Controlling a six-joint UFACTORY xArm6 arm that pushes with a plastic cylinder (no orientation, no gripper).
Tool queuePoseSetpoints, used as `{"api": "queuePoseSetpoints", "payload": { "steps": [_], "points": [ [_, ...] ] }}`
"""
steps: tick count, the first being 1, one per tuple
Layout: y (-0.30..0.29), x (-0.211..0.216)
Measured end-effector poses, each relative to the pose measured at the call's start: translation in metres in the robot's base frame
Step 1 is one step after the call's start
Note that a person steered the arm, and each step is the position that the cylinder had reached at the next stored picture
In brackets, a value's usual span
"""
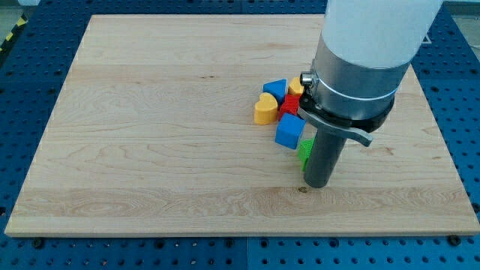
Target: Move the green star into the group of blocks
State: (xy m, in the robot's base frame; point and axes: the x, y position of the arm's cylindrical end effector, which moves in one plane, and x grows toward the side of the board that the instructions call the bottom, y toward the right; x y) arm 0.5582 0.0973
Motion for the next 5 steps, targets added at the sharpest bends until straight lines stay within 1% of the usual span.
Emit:
{"api": "queuePoseSetpoints", "payload": {
  "steps": [3, 4, 5],
  "points": [
    [0.023, 0.0],
    [0.007, 0.005],
    [0.003, 0.005]
  ]
}}
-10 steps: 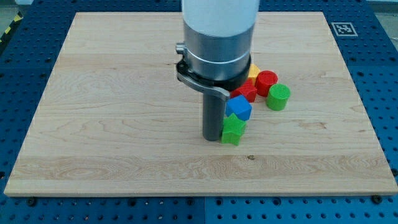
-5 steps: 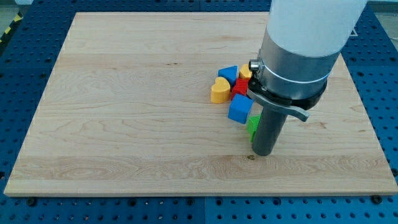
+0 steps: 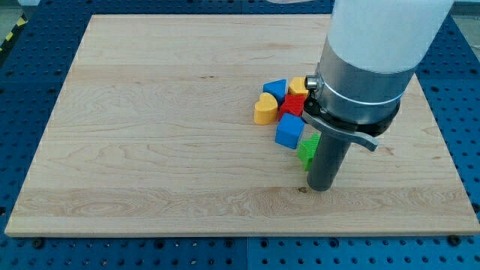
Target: Move the green star into the group of blocks
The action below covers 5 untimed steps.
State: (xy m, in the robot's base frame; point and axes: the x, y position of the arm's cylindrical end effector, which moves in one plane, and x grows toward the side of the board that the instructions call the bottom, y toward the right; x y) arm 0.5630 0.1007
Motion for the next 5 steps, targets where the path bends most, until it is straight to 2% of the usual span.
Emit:
{"api": "queuePoseSetpoints", "payload": {
  "steps": [2, 3, 5],
  "points": [
    [-0.001, -0.016],
    [-0.014, 0.005],
    [-0.01, -0.037]
  ]
}}
